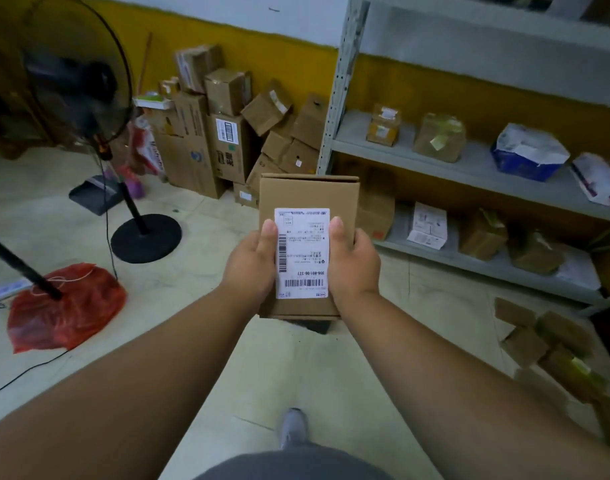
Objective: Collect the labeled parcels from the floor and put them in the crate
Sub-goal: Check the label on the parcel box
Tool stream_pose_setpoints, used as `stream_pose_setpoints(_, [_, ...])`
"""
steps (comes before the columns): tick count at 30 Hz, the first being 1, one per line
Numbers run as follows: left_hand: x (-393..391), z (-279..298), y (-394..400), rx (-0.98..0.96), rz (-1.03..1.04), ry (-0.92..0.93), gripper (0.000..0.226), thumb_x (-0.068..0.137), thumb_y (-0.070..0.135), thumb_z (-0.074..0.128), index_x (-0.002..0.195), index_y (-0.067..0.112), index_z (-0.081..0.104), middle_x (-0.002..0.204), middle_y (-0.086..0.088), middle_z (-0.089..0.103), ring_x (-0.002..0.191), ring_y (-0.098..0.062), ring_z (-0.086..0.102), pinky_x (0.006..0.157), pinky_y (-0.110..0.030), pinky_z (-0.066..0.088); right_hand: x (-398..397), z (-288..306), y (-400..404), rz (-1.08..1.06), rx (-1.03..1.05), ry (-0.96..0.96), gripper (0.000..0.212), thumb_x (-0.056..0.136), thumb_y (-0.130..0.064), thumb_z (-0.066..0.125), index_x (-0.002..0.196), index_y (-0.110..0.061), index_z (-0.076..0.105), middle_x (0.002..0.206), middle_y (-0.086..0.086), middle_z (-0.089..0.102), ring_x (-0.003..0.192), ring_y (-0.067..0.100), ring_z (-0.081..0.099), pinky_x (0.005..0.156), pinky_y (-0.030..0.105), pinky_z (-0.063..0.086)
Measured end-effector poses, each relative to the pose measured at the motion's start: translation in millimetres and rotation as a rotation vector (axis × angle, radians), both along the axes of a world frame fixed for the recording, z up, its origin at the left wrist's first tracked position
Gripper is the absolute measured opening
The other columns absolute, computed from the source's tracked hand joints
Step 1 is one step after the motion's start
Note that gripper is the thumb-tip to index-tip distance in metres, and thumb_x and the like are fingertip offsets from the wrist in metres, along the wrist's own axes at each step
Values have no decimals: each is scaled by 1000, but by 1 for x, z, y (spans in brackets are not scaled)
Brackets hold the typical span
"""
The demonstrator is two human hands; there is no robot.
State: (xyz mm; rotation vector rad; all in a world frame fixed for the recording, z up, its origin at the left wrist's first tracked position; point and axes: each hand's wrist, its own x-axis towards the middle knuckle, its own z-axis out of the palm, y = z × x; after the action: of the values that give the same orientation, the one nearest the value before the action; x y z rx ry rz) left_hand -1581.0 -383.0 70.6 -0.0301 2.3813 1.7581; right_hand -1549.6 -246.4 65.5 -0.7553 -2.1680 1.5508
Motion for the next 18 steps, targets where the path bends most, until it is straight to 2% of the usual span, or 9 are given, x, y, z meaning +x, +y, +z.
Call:
stream_pose_setpoints(2, [-46, 11, 7, 11, -12, -10, 56, 94, 70, 22, 107, 37, 66, 101, 9, 73, 96, -14, 68, 88, -41, 54, -50, 7, 11, 15, 12, 3, 56, 78, -83, 38, 88, -31, 58, 83, -9, 69, 73, 4, 67, 57, 26, 53])
stream_pose_setpoints(5, [-103, 16, 9, 42, 24, -34, 51, 95, 69, 23, 101, 40, 66, 101, 10, 73, 99, -14, 68, 90, -42, 53, -115, 12, 18, 72, 41, 39, 55, 77, -82, 39, 81, -29, 55, 74, -8, 66, 62, 0, 64, 44, 14, 41])
stream_pose_setpoints(8, [-158, 8, 11, 57, 23, -47, 58, 94, 71, 23, 118, 37, 63, 110, 8, 71, 104, -15, 67, 95, -46, 51, -173, 5, 20, 91, 27, 41, 51, 79, -79, 44, 79, -29, 54, 70, -11, 66, 65, -7, 63, 39, 10, 39])
stream_pose_setpoints(10, [-198, -2, 14, 45, 22, -42, 57, 94, 71, 24, 121, 35, 58, 111, 8, 70, 104, -14, 66, 92, -43, 52, -210, -5, 22, 84, 36, 37, 50, 80, -79, 44, 82, -30, 54, 72, -12, 66, 68, -10, 63, 40, 8, 40])
stream_pose_setpoints(12, [-244, -11, 18, 62, 45, -37, 44, 94, 69, 28, 114, 36, 49, 103, 9, 68, 97, -10, 66, 79, -33, 52, -249, -14, 26, 72, 73, 50, 49, 81, -80, 40, 85, -32, 51, 75, -12, 65, 70, -6, 64, 44, 11, 43])
stream_pose_setpoints(14, [-293, -19, 23, 45, 75, -3, 32, 97, 62, 33, 110, 34, 42, 96, 11, 64, 88, -4, 63, 66, -23, 45, -292, -21, 29, 85, 134, 42, 48, 83, -80, 34, 91, -34, 49, 84, -12, 64, 72, 4, 65, 55, 24, 51])
stream_pose_setpoints(16, [-346, -18, 30, 32, 74, 60, 24, 100, 52, 38, 112, 31, 41, 96, 13, 62, 86, 0, 60, 61, -20, 40, -337, -19, 34, 90, 199, 22, 46, 90, -73, 33, 103, -32, 50, 96, -8, 66, 85, 12, 66, 68, 35, 55])
stream_pose_setpoints(18, [-395, -16, 40, 16, 51, 83, 23, 101, 47, 41, 115, 28, 46, 98, 15, 62, 89, -1, 61, 59, -19, 42, -380, -14, 43, 74, 274, 13, 46, 98, -60, 36, 123, -26, 54, 115, 0, 64, 102, 19, 63, 81, 36, 53])
